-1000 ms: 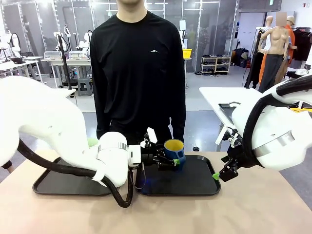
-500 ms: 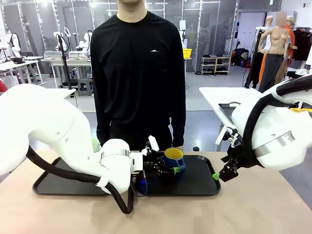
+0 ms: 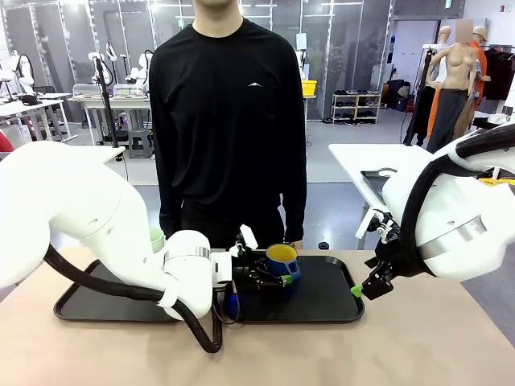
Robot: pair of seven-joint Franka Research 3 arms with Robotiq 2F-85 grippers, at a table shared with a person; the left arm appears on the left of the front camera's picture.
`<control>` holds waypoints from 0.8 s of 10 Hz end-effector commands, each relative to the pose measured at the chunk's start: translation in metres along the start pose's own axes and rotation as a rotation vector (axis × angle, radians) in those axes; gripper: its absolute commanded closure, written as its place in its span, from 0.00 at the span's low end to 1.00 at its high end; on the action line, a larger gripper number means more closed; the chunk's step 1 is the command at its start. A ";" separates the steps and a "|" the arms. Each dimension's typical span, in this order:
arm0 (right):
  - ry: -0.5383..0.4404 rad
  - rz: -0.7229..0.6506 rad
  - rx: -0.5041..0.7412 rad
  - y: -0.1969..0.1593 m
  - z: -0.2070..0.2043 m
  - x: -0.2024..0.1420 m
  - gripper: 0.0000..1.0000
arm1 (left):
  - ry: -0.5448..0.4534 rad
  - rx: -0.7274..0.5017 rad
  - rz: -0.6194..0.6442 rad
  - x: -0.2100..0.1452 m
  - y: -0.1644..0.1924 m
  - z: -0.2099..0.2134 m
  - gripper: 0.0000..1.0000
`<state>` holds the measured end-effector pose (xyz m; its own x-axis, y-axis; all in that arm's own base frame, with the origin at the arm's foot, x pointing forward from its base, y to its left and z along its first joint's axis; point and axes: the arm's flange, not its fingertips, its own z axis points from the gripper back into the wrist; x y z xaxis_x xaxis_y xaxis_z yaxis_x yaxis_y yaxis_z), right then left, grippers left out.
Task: Sort and store the cups by type.
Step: Pick up the Handle plastic cup and place it into the empty Flat Tray.
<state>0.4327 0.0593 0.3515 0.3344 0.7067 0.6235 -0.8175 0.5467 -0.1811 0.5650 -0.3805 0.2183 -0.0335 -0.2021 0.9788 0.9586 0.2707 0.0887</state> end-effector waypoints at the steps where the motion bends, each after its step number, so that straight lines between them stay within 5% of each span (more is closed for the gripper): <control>1: -0.001 -0.001 -0.002 0.001 0.000 0.001 0.00 | 0.031 0.021 -0.022 -0.017 -0.003 -0.001 0.26; 3: -0.001 -0.001 -0.002 0.001 0.000 0.001 0.00 | 0.045 0.016 -0.014 -0.020 -0.003 -0.001 0.26; 6: -0.001 -0.001 -0.002 0.001 0.000 0.001 0.00 | 0.055 0.017 -0.003 -0.022 -0.003 0.000 0.02; 8: -0.001 -0.001 -0.002 0.001 0.000 0.001 0.00 | 0.071 0.026 -0.018 -0.023 -0.006 0.002 0.00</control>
<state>0.4327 0.0593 0.3515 0.3344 0.7067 0.6235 -0.8175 0.5467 -0.1811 0.5642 -0.3735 0.2040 0.0071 -0.2370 0.9715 0.9536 0.2942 0.0647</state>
